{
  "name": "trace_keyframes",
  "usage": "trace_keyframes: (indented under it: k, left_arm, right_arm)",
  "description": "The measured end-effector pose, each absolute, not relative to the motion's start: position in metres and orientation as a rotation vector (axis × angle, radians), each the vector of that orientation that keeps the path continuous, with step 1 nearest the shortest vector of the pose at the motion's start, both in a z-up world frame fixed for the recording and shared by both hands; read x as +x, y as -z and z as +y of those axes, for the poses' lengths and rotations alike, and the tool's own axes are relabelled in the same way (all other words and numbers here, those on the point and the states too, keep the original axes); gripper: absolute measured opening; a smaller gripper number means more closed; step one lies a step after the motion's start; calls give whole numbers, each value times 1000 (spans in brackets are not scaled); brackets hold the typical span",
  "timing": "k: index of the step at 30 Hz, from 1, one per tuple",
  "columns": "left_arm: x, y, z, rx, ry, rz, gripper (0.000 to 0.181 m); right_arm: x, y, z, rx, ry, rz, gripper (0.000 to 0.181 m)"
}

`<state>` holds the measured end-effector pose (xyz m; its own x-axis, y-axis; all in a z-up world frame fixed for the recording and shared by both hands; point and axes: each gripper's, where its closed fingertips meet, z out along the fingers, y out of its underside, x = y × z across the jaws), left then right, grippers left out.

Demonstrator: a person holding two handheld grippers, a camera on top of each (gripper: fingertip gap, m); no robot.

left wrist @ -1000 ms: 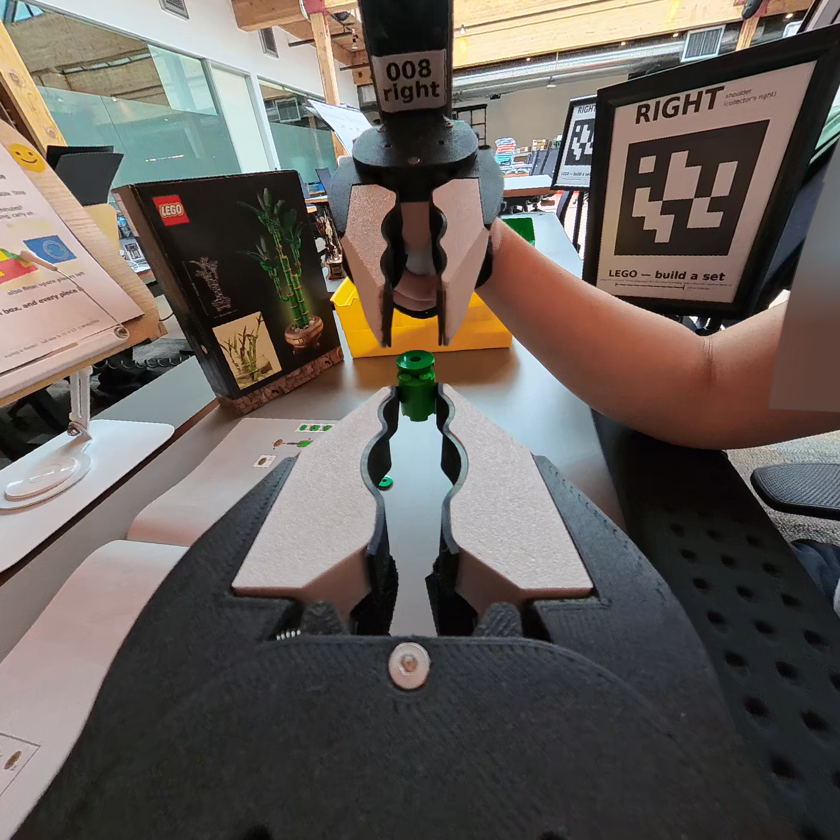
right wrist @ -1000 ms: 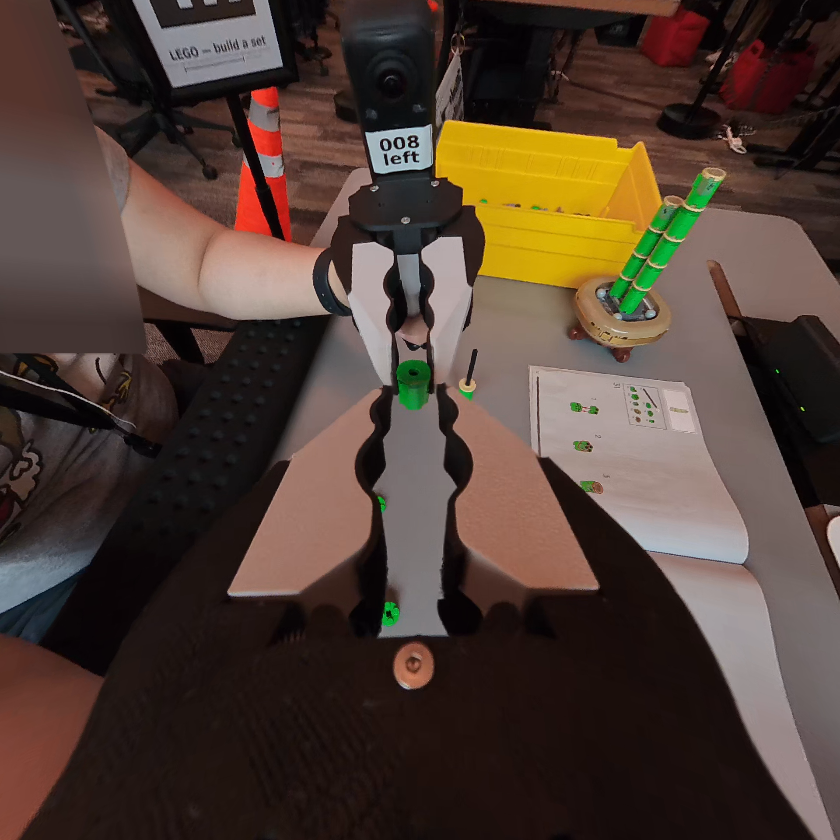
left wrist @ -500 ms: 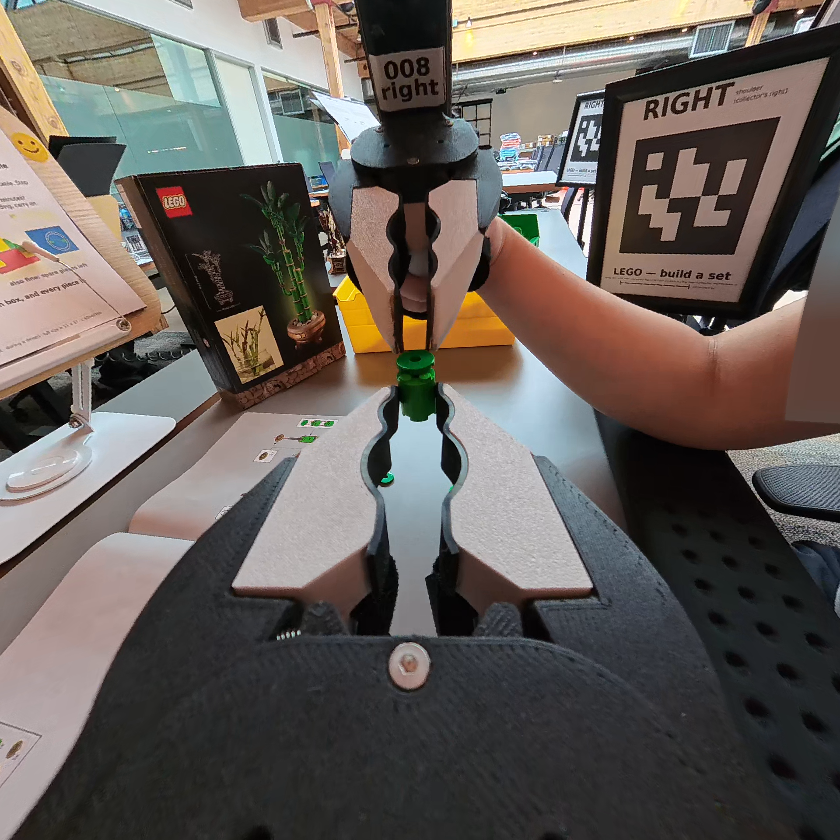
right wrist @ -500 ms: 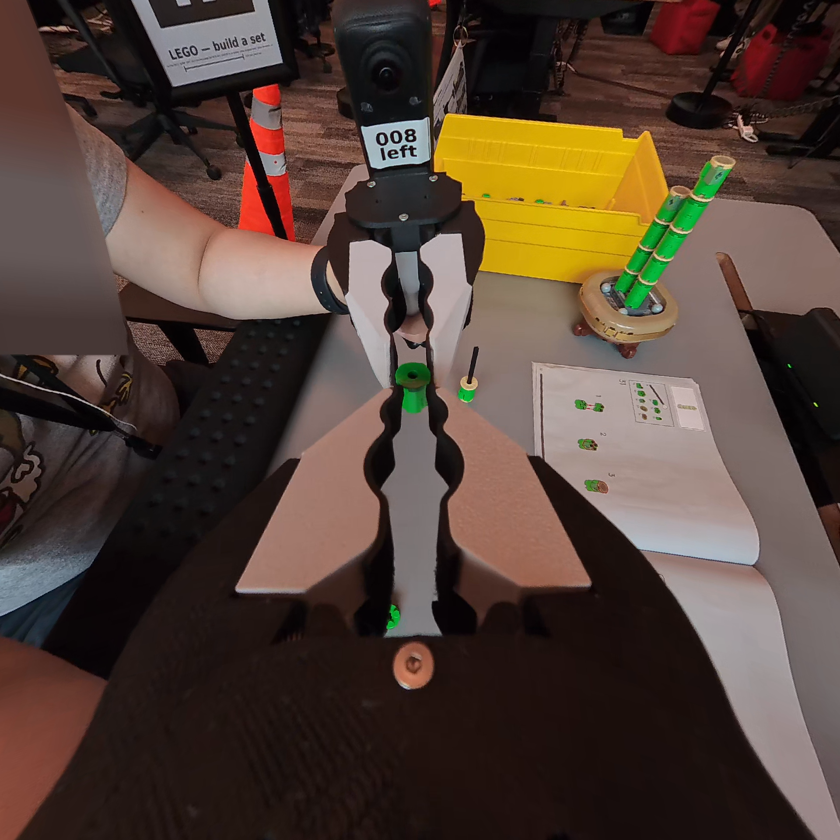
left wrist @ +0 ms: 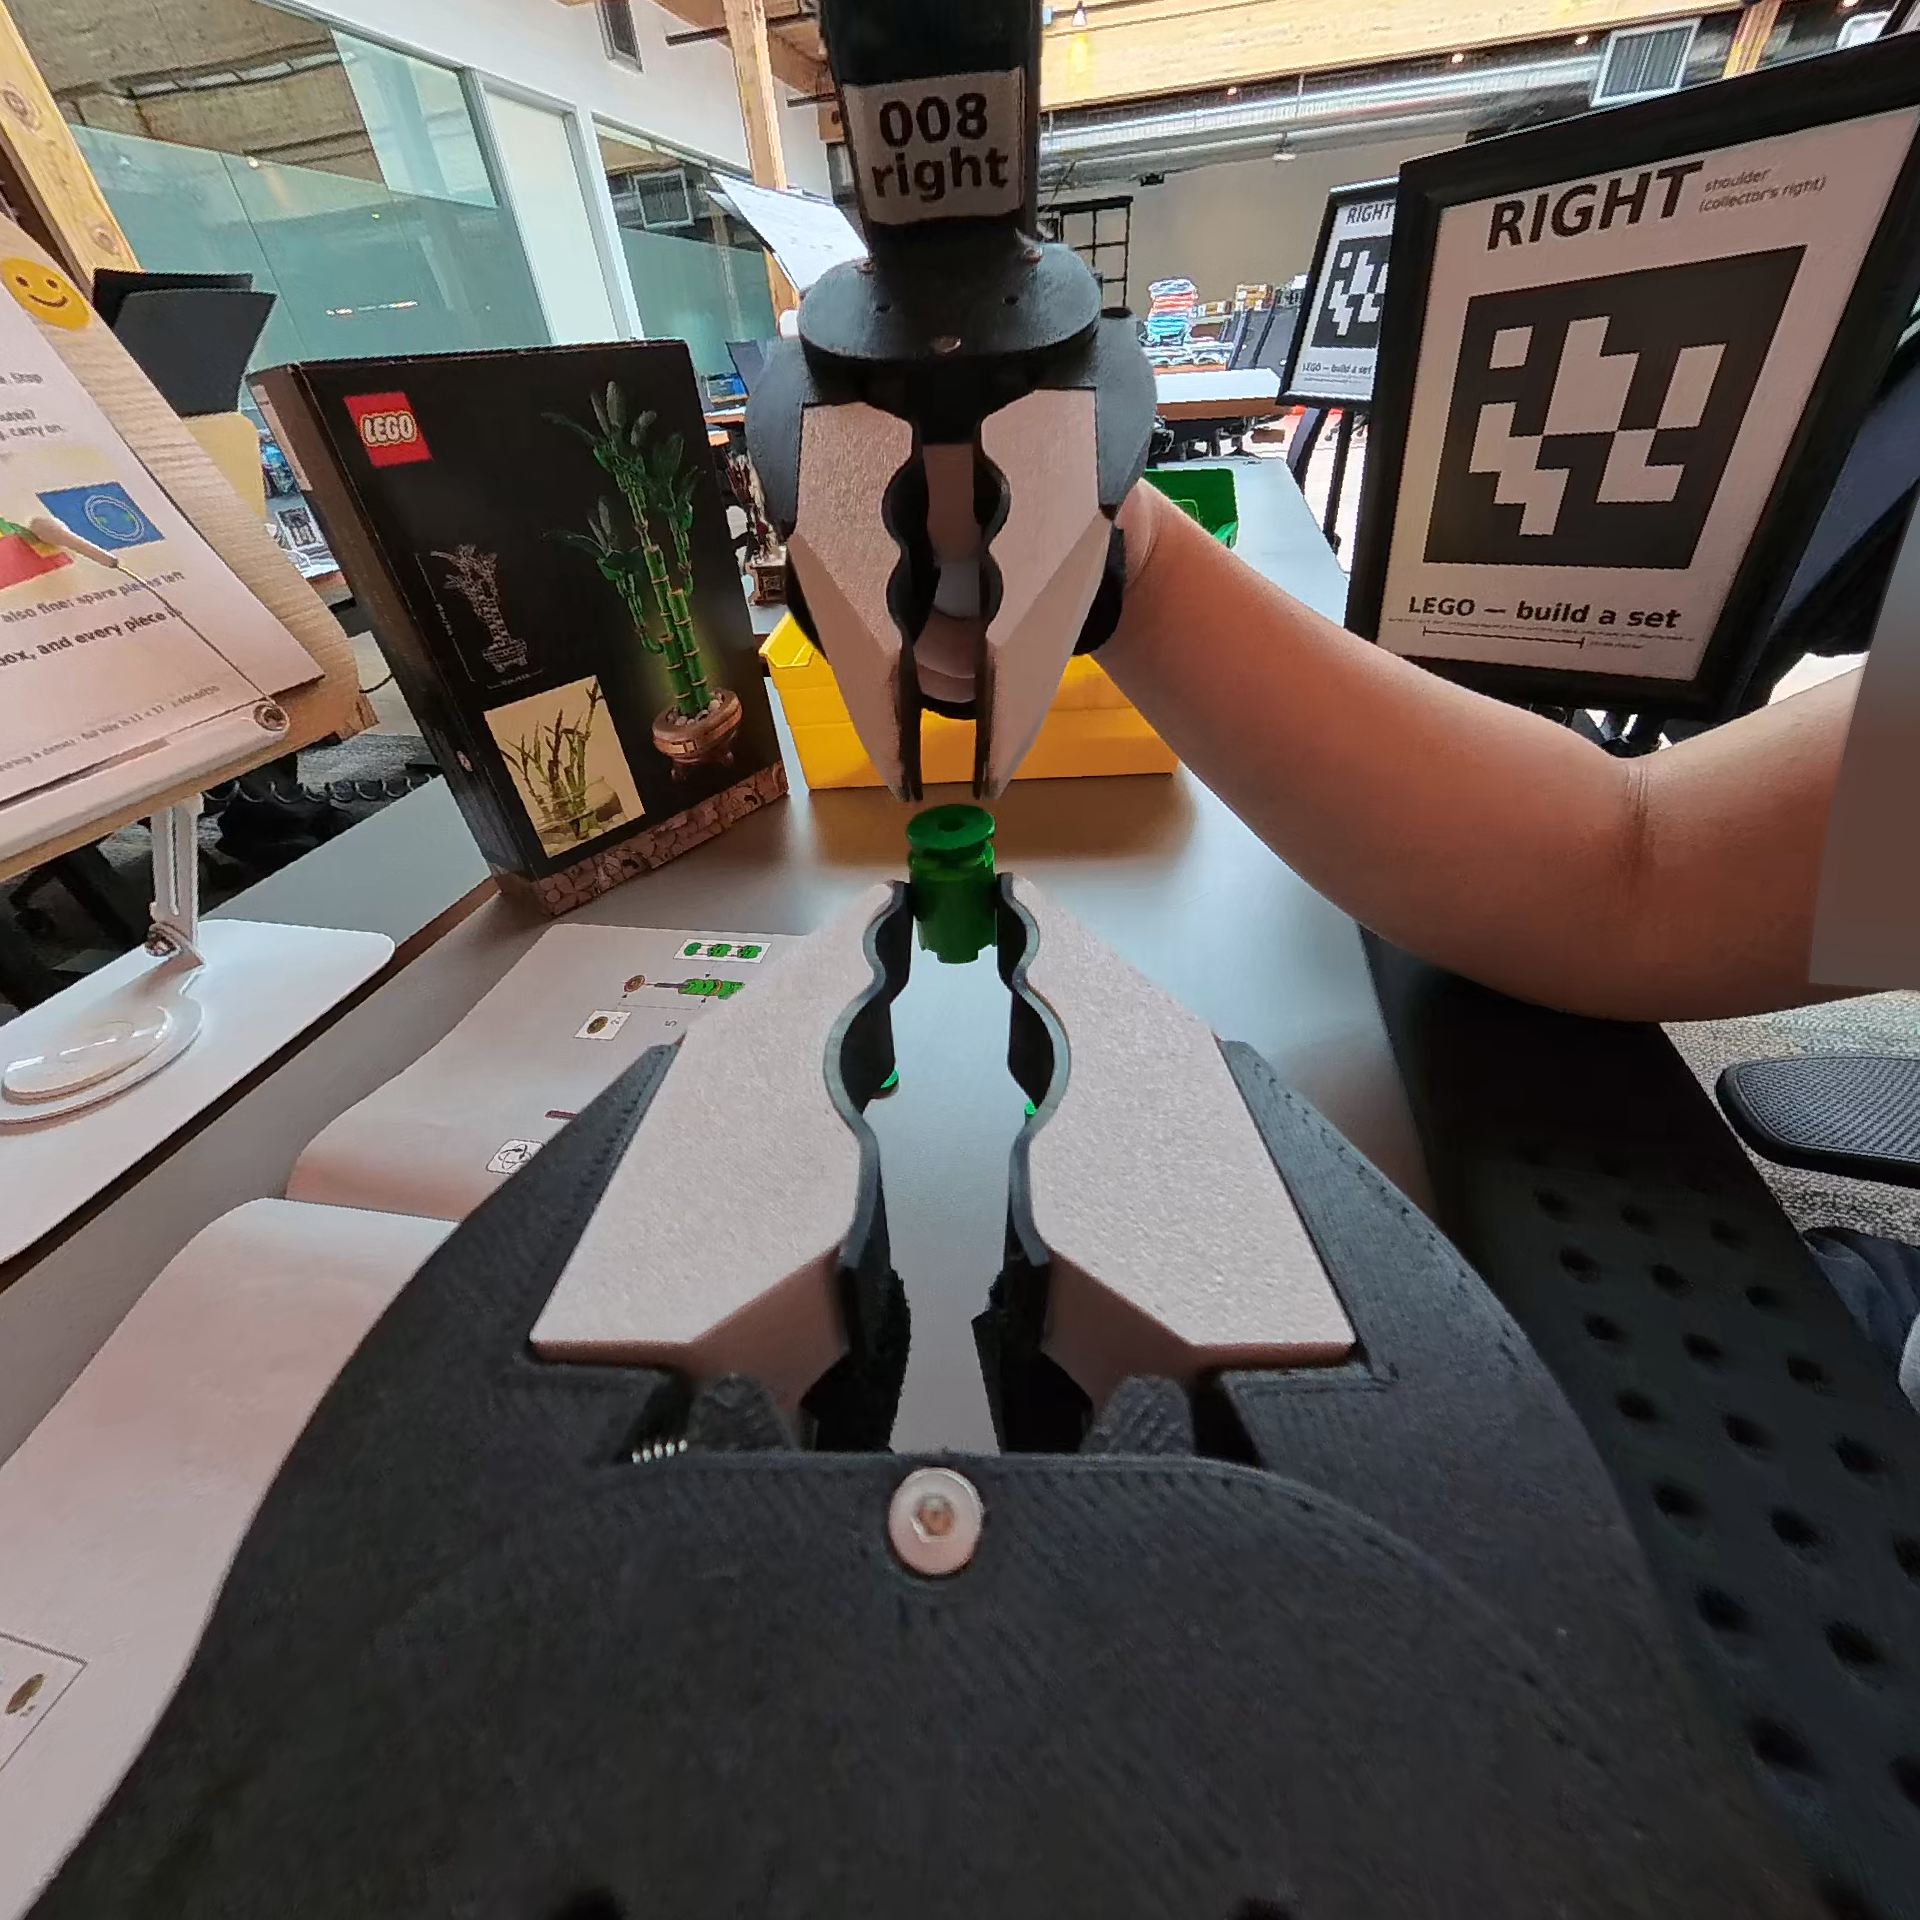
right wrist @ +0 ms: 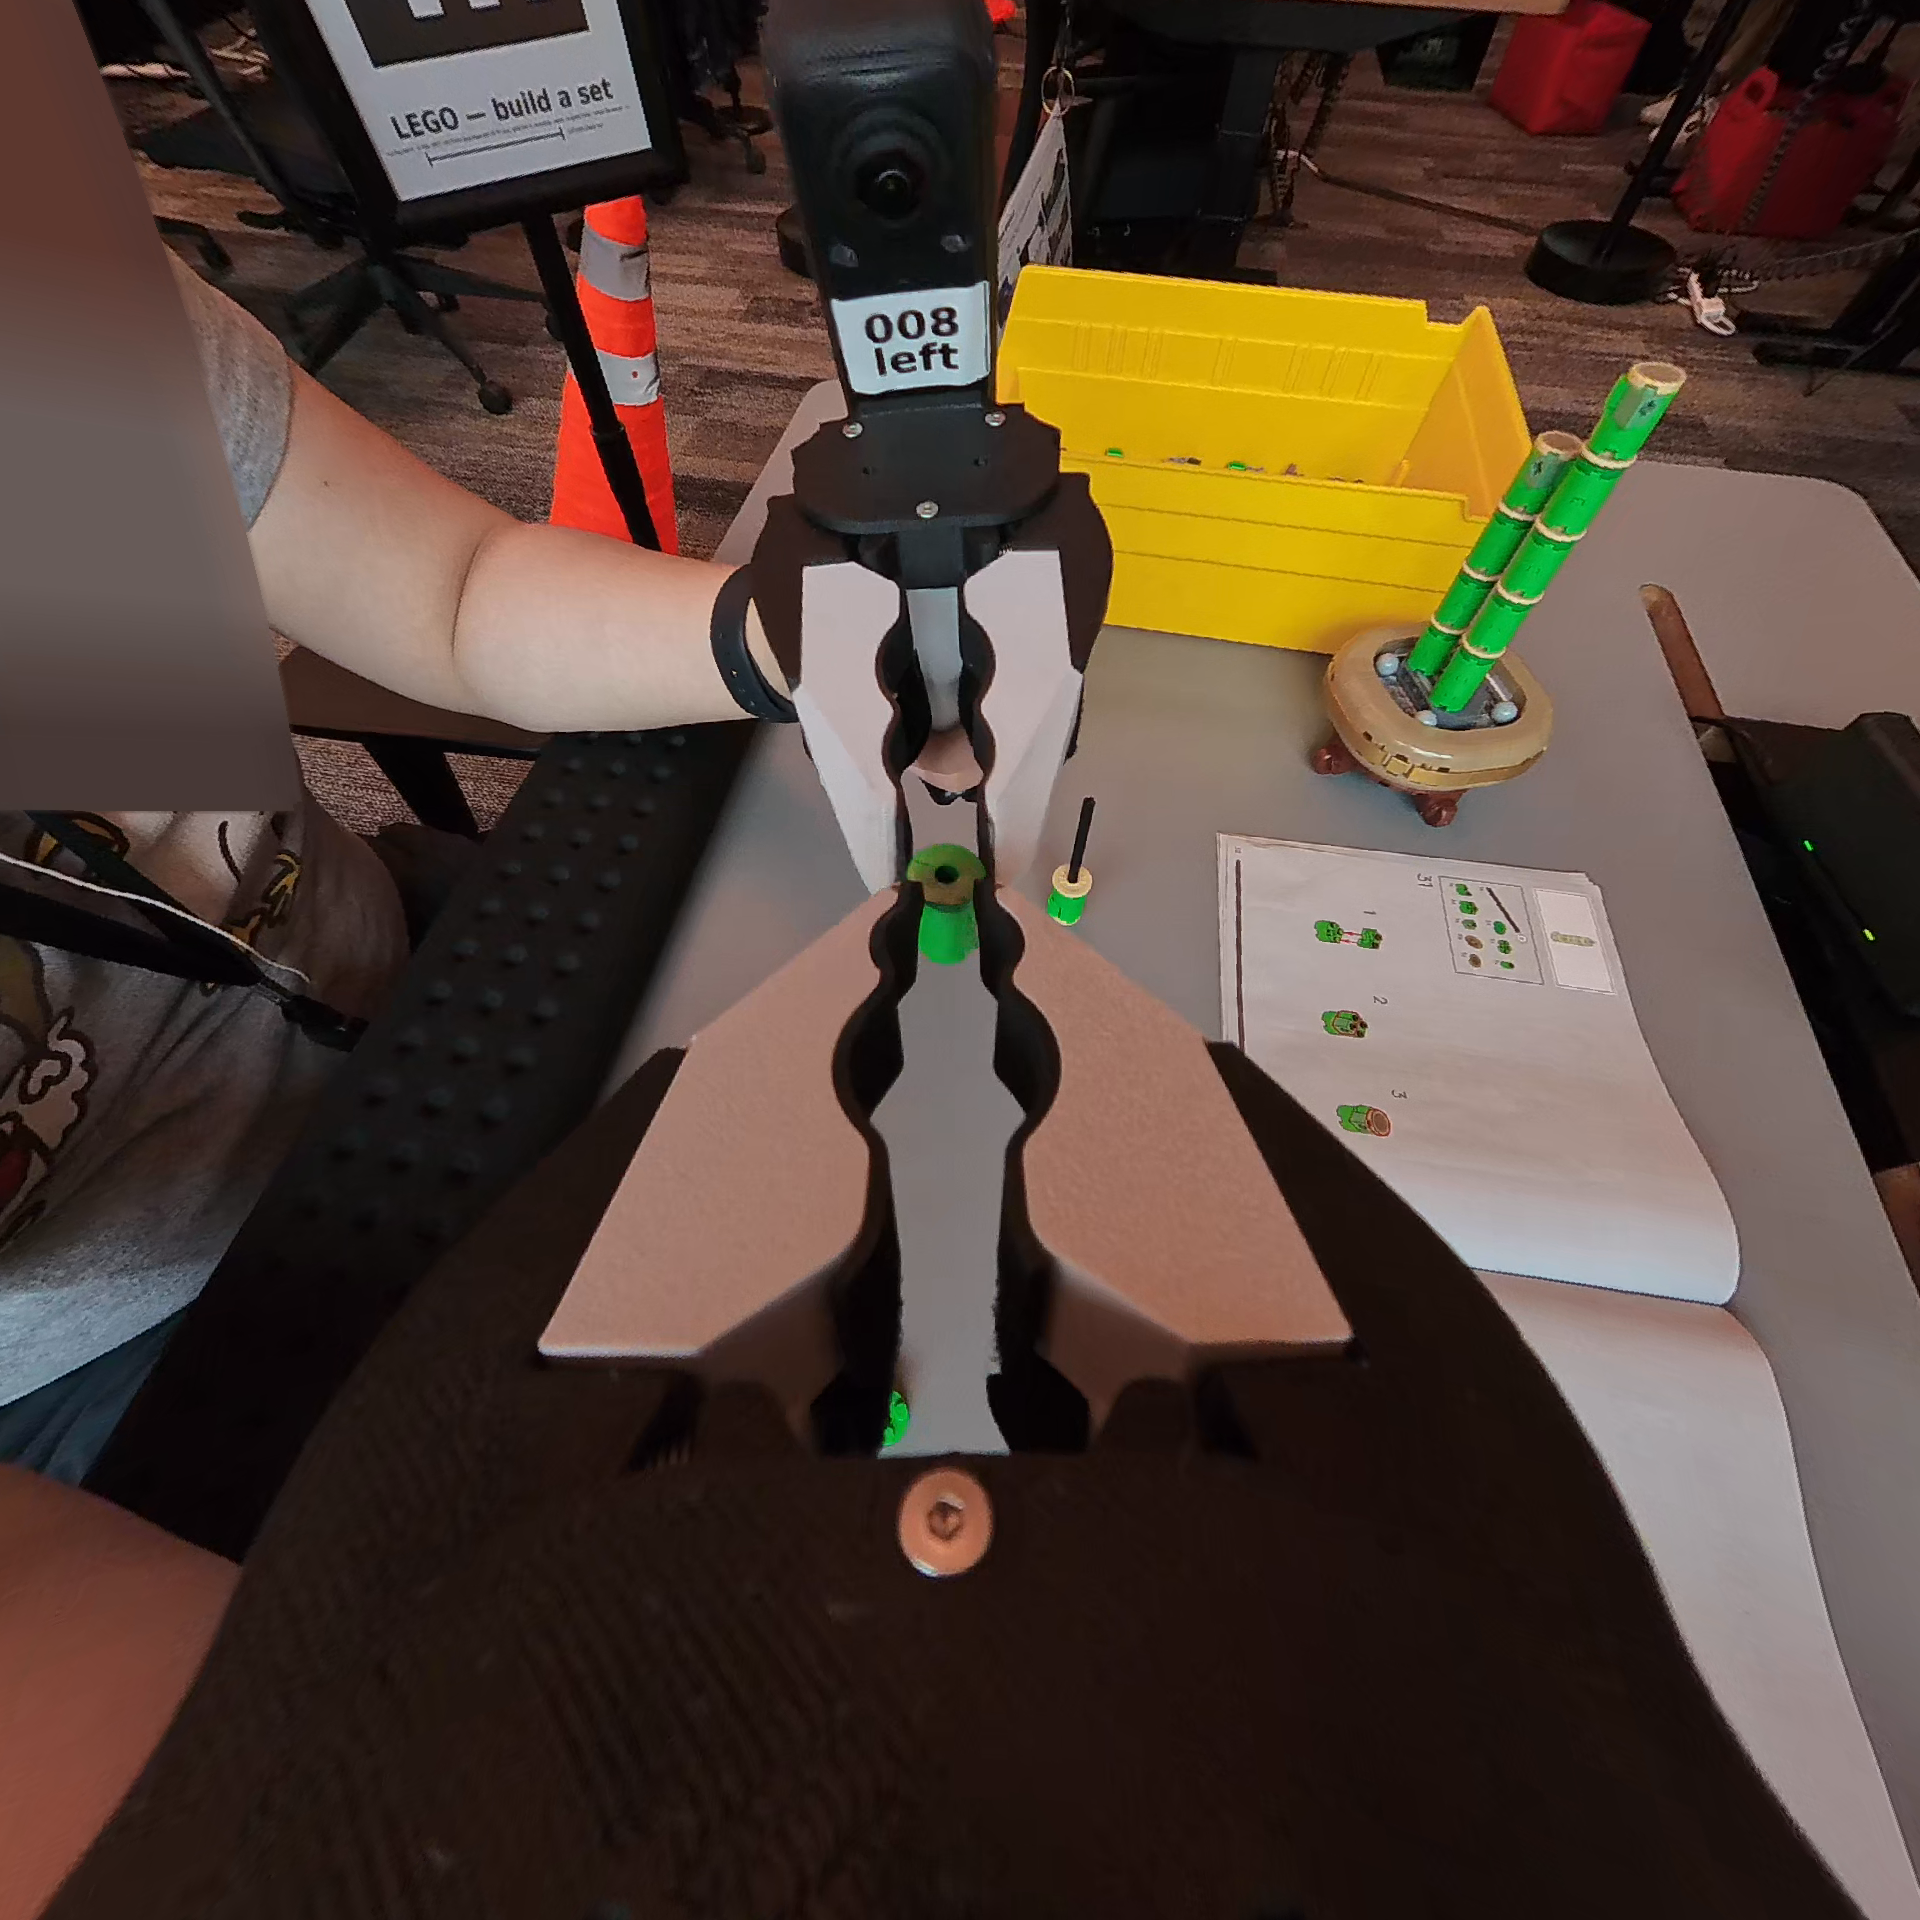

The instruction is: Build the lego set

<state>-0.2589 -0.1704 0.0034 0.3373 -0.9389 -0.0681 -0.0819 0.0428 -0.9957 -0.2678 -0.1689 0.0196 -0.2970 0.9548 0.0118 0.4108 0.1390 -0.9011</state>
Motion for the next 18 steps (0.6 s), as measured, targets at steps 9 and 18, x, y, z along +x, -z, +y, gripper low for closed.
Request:
trace_keyframes:
  k: [9, 18]
  left_arm:
    - [-258, -2, -170, -1369, 876, 1029, 14]
    - [-257, -1, -170, -1376, 871, 1035, 14]
  right_arm:
    - [-268, -16, -168, -1320, -1120, -1804, 10]
    - [-270, -16, -170, -1308, -1108, -1816, 10]
